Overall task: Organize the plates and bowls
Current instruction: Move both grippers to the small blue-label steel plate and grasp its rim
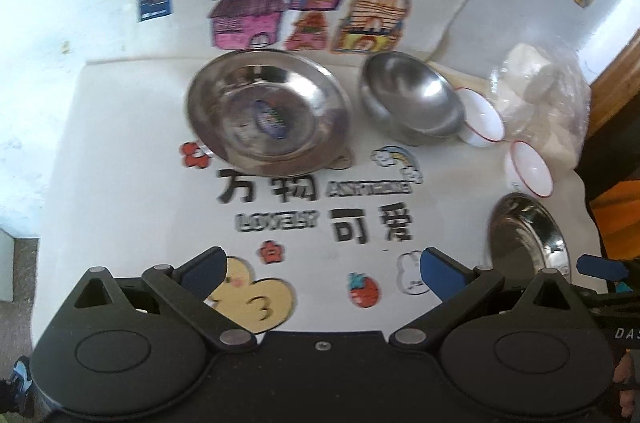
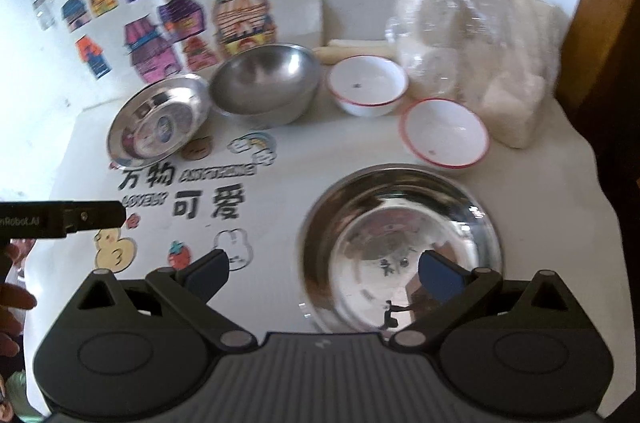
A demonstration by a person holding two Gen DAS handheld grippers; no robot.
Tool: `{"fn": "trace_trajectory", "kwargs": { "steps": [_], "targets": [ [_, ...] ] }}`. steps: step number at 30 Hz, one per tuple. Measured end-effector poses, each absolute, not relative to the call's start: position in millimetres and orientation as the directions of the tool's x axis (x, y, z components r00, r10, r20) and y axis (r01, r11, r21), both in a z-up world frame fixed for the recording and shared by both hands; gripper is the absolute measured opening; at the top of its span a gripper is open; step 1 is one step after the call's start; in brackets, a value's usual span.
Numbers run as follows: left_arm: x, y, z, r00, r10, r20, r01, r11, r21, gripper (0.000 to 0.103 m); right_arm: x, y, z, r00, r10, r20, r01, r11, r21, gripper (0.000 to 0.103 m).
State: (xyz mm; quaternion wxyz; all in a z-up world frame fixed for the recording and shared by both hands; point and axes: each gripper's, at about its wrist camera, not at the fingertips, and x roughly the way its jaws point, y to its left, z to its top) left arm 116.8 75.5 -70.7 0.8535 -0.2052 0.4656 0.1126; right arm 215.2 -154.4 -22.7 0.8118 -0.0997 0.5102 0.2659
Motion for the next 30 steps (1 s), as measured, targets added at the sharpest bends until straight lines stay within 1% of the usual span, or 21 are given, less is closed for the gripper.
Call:
{"fn": "trace_trajectory", "kwargs": {
  "steps": [12, 20, 30],
  "targets": [
    [103, 115, -86, 0.511, 0.046, -0.858, -0.426, 0.881, -0.206, 0.102, 198, -116, -34, 0.278, 0.303, -0.912, -0.622, 0.78, 0.07, 0.103],
    [122, 146, -89, 0.489, 0.105, -0.866, -0.416, 0.901, -0.125, 0.102, 210, -94, -42, 0.264, 0.304, -0.915, -0.628, 0.774, 0.076, 0.103],
    [157, 177, -94, 0.484, 0.174, -0.858, -0.365, 0.931, -0.017, 0.102, 243, -56, -47, 0.29, 0.324, -0.901, -0.617, 0.783, 0.083, 0.103]
  ]
}}
